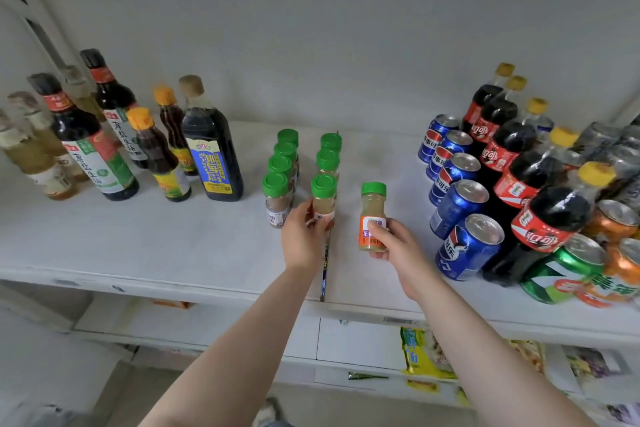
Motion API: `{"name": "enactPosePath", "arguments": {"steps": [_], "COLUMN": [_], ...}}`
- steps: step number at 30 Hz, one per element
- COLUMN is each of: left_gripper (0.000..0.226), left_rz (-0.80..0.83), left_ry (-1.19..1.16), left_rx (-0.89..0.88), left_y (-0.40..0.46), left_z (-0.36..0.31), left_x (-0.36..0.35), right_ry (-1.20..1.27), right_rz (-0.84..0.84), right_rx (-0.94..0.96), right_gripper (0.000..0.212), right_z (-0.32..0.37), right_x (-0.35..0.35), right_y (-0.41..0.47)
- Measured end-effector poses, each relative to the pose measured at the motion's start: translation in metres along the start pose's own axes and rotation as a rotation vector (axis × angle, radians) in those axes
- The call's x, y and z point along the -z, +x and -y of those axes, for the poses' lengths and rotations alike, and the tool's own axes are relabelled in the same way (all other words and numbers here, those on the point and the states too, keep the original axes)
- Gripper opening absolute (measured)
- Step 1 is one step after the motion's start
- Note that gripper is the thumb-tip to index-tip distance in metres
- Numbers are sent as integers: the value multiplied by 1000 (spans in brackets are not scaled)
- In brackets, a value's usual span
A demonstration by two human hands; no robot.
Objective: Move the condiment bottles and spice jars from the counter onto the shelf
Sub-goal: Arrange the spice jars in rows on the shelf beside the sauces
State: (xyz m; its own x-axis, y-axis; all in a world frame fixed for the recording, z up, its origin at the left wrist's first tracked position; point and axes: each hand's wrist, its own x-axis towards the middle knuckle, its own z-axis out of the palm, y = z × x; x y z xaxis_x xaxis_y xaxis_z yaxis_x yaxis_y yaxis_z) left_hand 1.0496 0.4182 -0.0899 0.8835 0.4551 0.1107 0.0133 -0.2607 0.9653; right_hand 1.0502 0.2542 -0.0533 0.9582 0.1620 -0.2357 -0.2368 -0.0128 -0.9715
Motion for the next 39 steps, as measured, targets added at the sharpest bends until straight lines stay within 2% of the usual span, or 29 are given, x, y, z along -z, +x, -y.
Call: {"name": "enactPosePath", "arguments": {"steps": [14,27,33,37,39], "left_gripper": [28,37,41,31,37], "left_rz": [27,48,78,73,50], "left_ry": [136,131,118,107,61], "left_rx": [-115,-154,-108,-86,-61], "left_y": [31,34,30,9,-9], "left_z": [20,19,17,12,3], "left_x": [-12,-10,-7,-3,1], "right_ry": [-6,1,-9,16,39], "right_rz": [8,12,13,24,26], "right_rx": [2,8,5,21,38], "right_gripper": [20,14,16,15,19], "right_z": [3,3,5,3,1], "right_x": [1,-2,-5,-5,-5], "right_y": [20,26,25,22,20]}}
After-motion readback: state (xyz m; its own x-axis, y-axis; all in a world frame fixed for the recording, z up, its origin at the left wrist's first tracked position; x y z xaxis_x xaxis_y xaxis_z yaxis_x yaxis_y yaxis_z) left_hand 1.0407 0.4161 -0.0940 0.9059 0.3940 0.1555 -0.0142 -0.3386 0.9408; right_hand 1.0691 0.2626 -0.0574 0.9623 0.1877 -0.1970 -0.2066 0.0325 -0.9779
